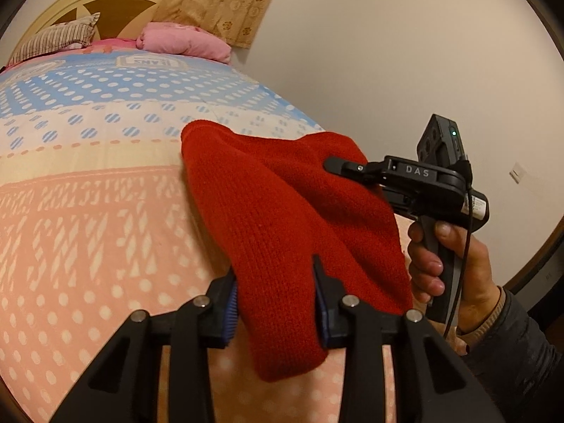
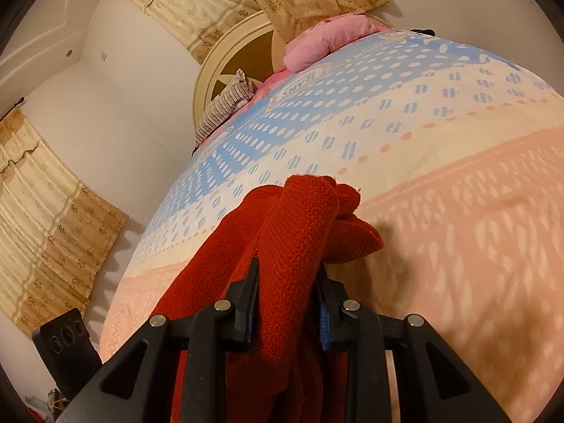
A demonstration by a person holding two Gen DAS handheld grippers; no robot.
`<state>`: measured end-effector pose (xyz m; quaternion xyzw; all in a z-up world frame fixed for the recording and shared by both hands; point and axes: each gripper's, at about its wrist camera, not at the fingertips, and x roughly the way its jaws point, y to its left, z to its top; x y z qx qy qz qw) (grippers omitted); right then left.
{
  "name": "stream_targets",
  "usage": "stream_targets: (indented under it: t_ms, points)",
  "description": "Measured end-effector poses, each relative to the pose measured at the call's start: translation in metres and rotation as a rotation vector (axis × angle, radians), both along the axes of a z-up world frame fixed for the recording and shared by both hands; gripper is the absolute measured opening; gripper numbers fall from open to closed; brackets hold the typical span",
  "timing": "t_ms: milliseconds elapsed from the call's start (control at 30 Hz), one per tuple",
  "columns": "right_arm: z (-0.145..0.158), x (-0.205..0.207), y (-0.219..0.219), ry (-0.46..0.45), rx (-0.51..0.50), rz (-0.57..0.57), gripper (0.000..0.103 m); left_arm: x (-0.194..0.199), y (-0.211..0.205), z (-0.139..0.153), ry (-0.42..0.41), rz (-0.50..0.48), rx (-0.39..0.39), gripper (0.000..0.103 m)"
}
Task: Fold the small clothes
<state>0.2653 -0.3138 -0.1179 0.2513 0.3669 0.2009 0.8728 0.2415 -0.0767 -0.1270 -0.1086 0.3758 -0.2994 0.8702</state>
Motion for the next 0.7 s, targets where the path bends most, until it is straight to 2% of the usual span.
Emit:
stream_targets:
  t_ms: [333, 700]
  points:
    - [0.026, -0.058, -0.023, -0.054, -0.008, -0.042, 0.027, -0.029, -0.017, 0.02, -0.047, -0.068, -0.041, 0.035]
    - [0.068, -0.134, -0.078, -0.121, -0.052, -0.148, 0.027, -0.06, -0.07, 0.037, -0.099, -0.204, -0.038, 0.035]
